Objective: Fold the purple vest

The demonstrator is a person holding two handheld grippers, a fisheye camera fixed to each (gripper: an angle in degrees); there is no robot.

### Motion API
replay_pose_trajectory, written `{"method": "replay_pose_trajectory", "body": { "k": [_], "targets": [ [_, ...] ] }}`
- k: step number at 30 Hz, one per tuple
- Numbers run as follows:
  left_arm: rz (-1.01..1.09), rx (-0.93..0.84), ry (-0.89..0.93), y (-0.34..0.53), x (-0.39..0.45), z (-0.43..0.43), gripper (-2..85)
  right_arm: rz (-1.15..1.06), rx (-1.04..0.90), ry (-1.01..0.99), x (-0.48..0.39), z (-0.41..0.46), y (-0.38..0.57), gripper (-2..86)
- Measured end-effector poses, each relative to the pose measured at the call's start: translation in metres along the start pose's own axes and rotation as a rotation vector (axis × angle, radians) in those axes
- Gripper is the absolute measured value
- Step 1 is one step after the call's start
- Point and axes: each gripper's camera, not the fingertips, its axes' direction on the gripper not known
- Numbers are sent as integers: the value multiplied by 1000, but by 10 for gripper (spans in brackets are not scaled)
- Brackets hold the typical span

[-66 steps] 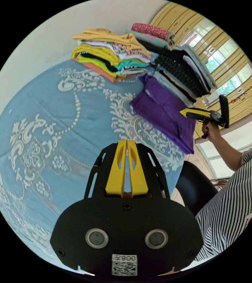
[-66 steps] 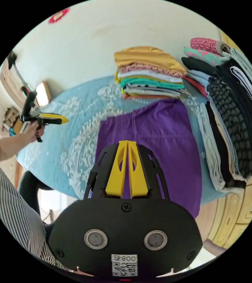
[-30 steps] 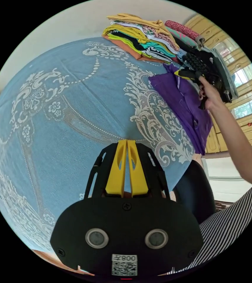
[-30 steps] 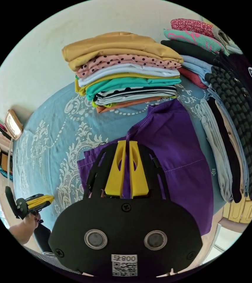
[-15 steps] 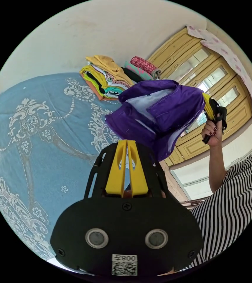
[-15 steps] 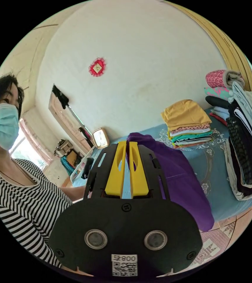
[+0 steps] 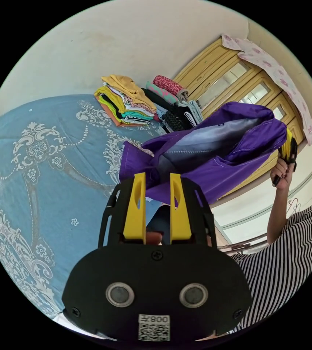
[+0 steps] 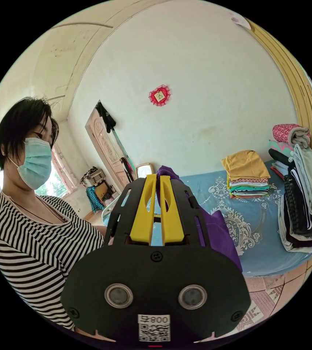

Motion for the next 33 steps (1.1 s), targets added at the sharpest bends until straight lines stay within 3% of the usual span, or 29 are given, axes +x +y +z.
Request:
{"method": "replay_pose_trajectory", "body": {
  "k": [3, 9, 15, 23, 33],
  "targets": [
    [34, -5, -18, 6, 2, -9, 99, -4, -1, 16, -15, -17, 5, 14],
    [98, -85, -79, 25, 19, -28, 16, -3, 8, 42, -34, -43, 12, 14],
    [48, 178, 39, 83, 16, -166, 5, -58, 103, -9, -52, -80, 4, 13],
    [150, 613, -27, 209, 61, -394, 3, -241, 224, -133, -100, -109, -22, 13],
    [309, 1007, -157, 403, 131, -558, 1, -406, 262, -304, -157, -114, -41, 11]
  ]
}}
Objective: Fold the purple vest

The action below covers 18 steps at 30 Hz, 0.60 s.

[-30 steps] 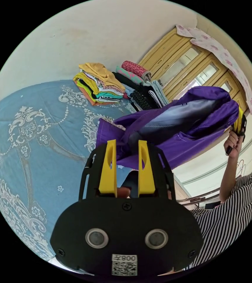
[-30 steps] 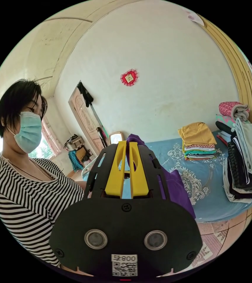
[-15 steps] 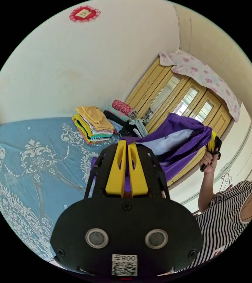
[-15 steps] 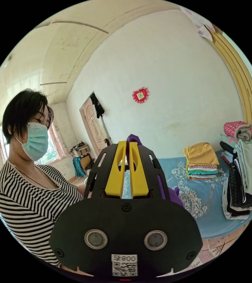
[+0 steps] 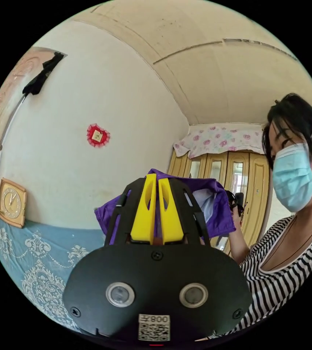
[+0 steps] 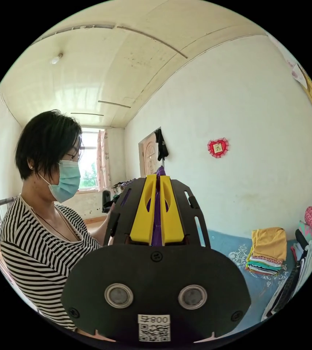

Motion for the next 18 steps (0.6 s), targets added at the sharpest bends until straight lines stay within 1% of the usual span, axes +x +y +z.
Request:
{"method": "replay_pose_trajectory", "body": {
  "k": [2, 8, 13, 18],
  "targets": [
    [37, 75, -13, -8, 9, -46, 1, -25, -1, -28, -6, 8, -5, 11],
    [183, 198, -84, -26, 30, -124, 2, -60, 6, -112, -5, 37, -17, 12],
    [278, 255, -148, -33, 30, -153, 2, -89, -3, -120, 9, 75, -26, 12],
    [305, 242, -235, -39, -2, -146, 2, -72, -27, -123, 47, 129, -32, 13]
  ]
}}
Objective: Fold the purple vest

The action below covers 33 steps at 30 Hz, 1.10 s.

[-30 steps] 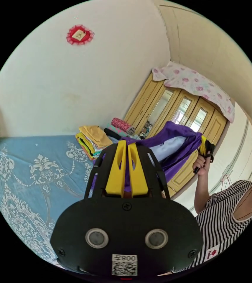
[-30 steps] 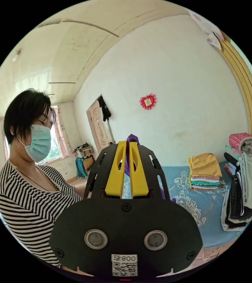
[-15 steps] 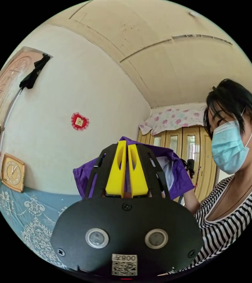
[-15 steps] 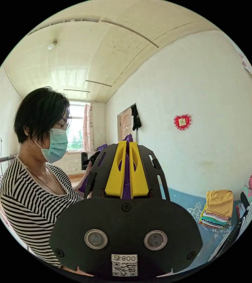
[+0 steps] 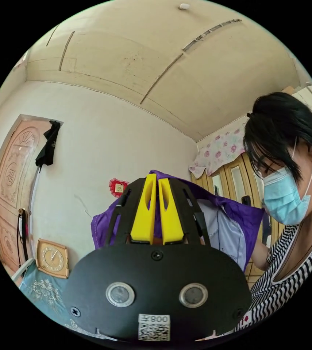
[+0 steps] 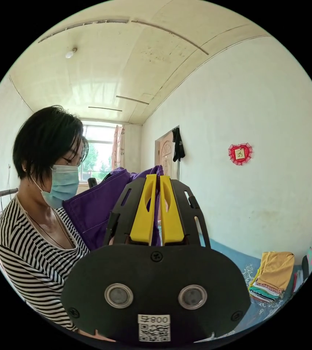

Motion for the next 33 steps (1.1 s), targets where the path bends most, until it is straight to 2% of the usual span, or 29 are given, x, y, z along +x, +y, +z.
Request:
{"method": "replay_pose_trajectory", "body": {
  "k": [6, 12, 19, 23, 27, 33],
  "targets": [
    [-19, -189, -153, 49, -73, 81, 2, 91, -133, 82, 105, 102, 7, 13],
    [-103, -493, -263, 158, -176, 208, 2, 251, -294, 210, 257, 229, 52, 14],
    [-168, -888, -359, 365, -283, 367, 8, 496, -591, 371, 458, 382, 182, 23],
    [-302, -1091, -373, 508, -332, 424, 26, 665, -730, 411, 543, 428, 268, 34],
    [-456, -1205, -379, 611, -356, 425, 54, 819, -855, 502, 604, 443, 354, 16],
    [-660, -1216, -340, 701, -367, 356, 72, 839, -872, 401, 603, 423, 411, 3]
  ]
}}
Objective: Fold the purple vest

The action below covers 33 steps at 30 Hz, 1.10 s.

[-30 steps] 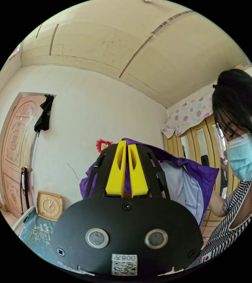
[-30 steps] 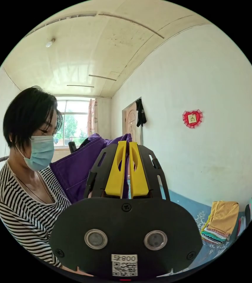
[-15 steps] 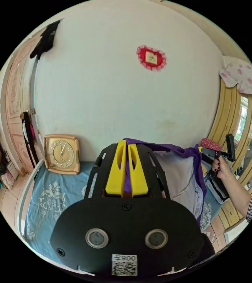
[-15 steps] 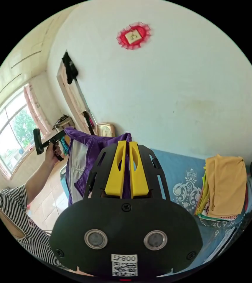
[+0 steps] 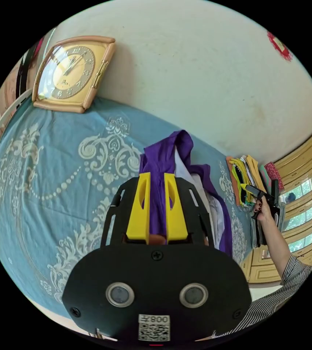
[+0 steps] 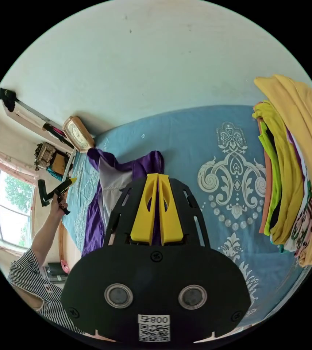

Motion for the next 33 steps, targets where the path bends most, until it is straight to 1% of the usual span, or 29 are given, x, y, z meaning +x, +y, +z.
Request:
{"method": "replay_pose_trajectory", "body": {
  "k": [3, 5, 6, 8, 11, 13, 14, 16, 20, 22, 27, 30, 33],
  "targets": [
    [-37, -63, 22, 59, -29, 5, 75, -52, -30, -25, -2, -2, 50, 2],
    [-78, -140, 40, 119, -47, 8, 81, -62, -57, 0, -4, -5, 89, 3],
    [-92, -155, 36, 135, -51, 9, 83, -56, -80, 0, -3, -7, 116, 4],
    [-168, -221, 59, 198, -63, 13, 90, -27, -122, 13, 3, -8, 157, 6],
    [-263, -274, 88, 262, -68, 25, 98, 74, -154, 56, 19, -14, 220, 15],
    [-273, -306, 82, 287, -63, 37, 104, 162, -199, 62, 34, -14, 260, 28],
    [-286, -326, 112, 298, -59, 47, 108, 186, -204, 52, 37, -14, 269, 33],
    [-309, -316, 166, 310, -53, 59, 111, 253, -215, 26, 47, -16, 297, 47],
    [-316, -320, 176, 321, -38, 84, 103, 297, -225, 36, 55, -18, 324, 56],
    [-284, -335, 133, 324, -29, 94, 91, 301, -235, 70, 58, -17, 335, 59],
    [-260, -403, 69, 331, -11, 118, 22, 312, -267, 45, 62, 2, 345, 67],
    [-245, -391, 45, 331, 0, 121, 10, 309, -262, 74, 61, 7, 347, 63],
    [-221, -331, 50, 328, 9, 107, 4, 316, -257, 73, 64, 8, 349, 57]
  ]
}}
